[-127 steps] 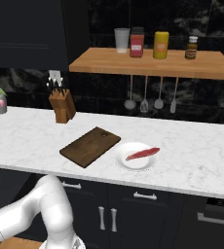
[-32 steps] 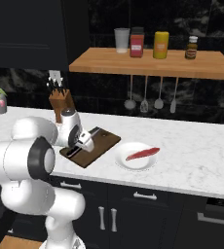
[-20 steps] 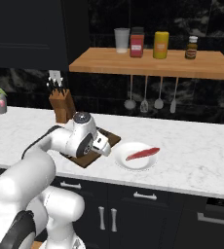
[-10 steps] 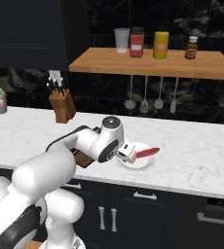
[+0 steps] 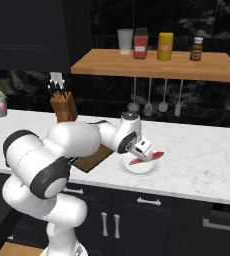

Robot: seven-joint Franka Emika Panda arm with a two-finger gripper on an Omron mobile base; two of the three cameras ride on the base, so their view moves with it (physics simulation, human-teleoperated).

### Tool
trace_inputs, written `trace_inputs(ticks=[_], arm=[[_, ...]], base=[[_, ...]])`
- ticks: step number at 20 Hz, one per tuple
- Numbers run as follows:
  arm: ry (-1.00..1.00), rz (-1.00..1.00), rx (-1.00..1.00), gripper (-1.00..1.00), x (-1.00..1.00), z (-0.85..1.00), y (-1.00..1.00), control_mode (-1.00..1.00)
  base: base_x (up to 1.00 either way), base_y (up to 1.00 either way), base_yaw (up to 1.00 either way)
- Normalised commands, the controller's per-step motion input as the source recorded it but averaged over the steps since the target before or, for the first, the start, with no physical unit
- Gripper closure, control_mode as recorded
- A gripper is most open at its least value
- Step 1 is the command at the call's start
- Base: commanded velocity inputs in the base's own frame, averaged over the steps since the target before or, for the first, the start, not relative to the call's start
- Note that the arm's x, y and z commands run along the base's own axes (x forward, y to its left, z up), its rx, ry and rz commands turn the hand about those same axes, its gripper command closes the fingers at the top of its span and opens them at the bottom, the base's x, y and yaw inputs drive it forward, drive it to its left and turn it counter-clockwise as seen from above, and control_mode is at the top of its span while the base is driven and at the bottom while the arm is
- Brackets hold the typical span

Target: Pick up the knife from the drawer and place it on the cutting board. Then place the meat from the plate to the cutting board.

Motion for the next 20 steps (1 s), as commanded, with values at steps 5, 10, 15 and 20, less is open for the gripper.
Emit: trace_inputs(ticks=[5,10,15,20], arm=[[0.0,-0.14,0.07,-1.0,0.39,-0.44,-0.31,-1.0],[0.02,-0.09,0.08,-1.0,0.37,-0.24,-0.09,-1.0],[0.04,-0.04,0.07,-1.0,0.16,-0.23,-0.15,-1.0],[0.05,-0.01,0.03,-1.0,0.03,-0.34,-0.01,-1.0]], base=[[0.0,0.0,0.0],[0.0,0.0,0.0],[0.0,0.0,0.0],[0.0,0.0,0.0]])
